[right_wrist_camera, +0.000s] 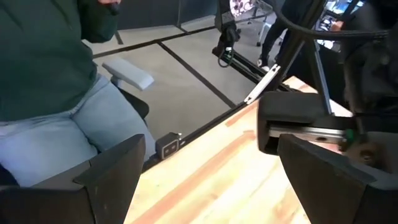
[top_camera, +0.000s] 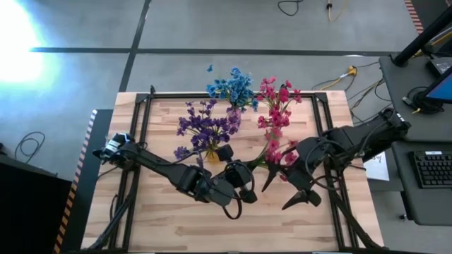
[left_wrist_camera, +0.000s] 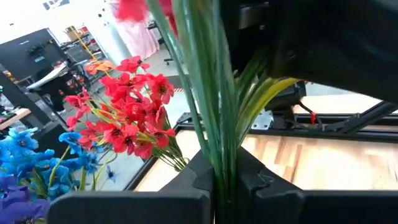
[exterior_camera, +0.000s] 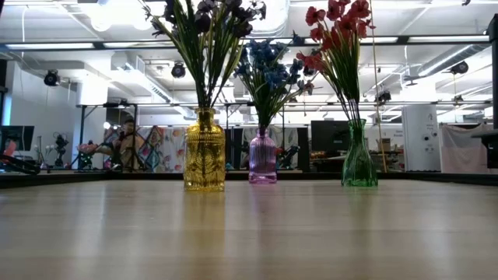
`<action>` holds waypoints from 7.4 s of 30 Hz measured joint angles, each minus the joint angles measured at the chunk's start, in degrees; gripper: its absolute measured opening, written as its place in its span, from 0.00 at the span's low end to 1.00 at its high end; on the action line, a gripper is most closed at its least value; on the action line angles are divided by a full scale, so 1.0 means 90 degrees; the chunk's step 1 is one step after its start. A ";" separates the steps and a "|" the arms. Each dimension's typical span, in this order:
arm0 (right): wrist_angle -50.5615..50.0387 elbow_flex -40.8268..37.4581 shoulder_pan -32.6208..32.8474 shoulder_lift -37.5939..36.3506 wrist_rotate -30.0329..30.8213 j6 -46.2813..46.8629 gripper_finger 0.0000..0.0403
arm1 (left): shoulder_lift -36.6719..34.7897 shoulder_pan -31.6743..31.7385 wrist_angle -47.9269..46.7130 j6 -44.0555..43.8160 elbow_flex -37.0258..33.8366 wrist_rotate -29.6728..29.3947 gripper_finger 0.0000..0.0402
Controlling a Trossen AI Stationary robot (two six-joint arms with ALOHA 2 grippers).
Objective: Sort flowers into vase by color
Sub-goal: Put the pink flowers into the green vase
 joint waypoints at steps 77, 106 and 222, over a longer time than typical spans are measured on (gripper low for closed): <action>0.0175 -0.2299 0.0430 -0.2281 0.3174 0.2270 0.89 | -0.0099 -0.1059 0.3887 0.1588 -0.2591 0.2081 0.00; 0.8655 -0.4759 0.0399 0.0210 0.2484 0.1524 0.89 | -0.0111 -0.0821 0.6016 0.2355 -0.3330 0.1418 0.00; 0.3540 -0.4253 0.0197 -0.5168 0.9337 0.1631 0.04 | -0.1046 -0.0950 0.2813 0.0971 -0.3327 0.0828 0.43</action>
